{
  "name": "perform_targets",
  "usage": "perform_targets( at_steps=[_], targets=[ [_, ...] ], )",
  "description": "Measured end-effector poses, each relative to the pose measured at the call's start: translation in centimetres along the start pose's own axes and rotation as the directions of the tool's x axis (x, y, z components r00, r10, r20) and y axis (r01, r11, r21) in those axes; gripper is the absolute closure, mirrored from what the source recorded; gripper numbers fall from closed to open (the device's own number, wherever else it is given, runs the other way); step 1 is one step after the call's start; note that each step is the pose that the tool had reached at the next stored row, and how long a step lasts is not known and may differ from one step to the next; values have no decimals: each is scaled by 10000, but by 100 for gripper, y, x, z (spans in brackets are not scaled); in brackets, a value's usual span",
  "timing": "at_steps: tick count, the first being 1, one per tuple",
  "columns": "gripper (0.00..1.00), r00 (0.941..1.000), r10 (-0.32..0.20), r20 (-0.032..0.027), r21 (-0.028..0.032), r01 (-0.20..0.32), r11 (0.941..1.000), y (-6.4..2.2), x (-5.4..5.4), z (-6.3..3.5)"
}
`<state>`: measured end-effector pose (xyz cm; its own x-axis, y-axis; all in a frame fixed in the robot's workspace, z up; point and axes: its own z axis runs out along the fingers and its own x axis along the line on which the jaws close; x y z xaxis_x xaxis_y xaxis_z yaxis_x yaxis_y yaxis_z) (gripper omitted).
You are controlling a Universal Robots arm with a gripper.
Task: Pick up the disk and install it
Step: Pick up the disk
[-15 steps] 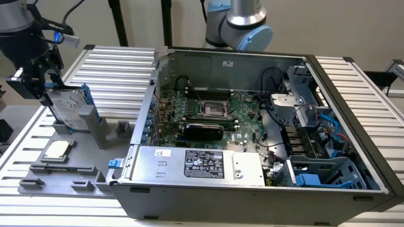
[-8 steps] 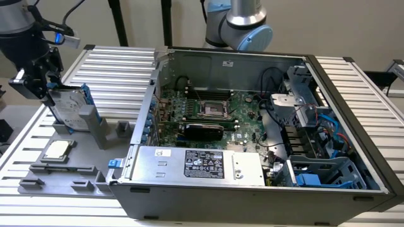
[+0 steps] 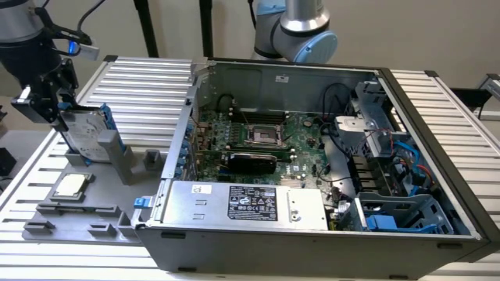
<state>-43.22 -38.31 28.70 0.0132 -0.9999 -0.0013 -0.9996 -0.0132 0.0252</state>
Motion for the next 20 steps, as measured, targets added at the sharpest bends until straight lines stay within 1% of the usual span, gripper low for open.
perform_targets(
  at_steps=[4,5,7,8,15,16,17,18,20],
  targets=[
    [42,10000,0,0,1,0,10000,0,0,4],
    [44,10000,0,0,0,0,10000,0,0,4],
    [44,10000,0,0,0,0,10000,-1,0,6],
    [51,10000,0,0,2,0,10000,-1,0,7],
    [51,10000,-1,0,1,1,10000,-6,0,8],
    [53,10000,0,0,0,0,10000,-6,0,8],
    [53,10000,0,0,1,0,10000,-6,0,8],
    [60,10000,-1,0,1,1,10000,-6,0,8],
    [60,10000,-1,0,1,1,10000,-7,0,8]
  ],
)
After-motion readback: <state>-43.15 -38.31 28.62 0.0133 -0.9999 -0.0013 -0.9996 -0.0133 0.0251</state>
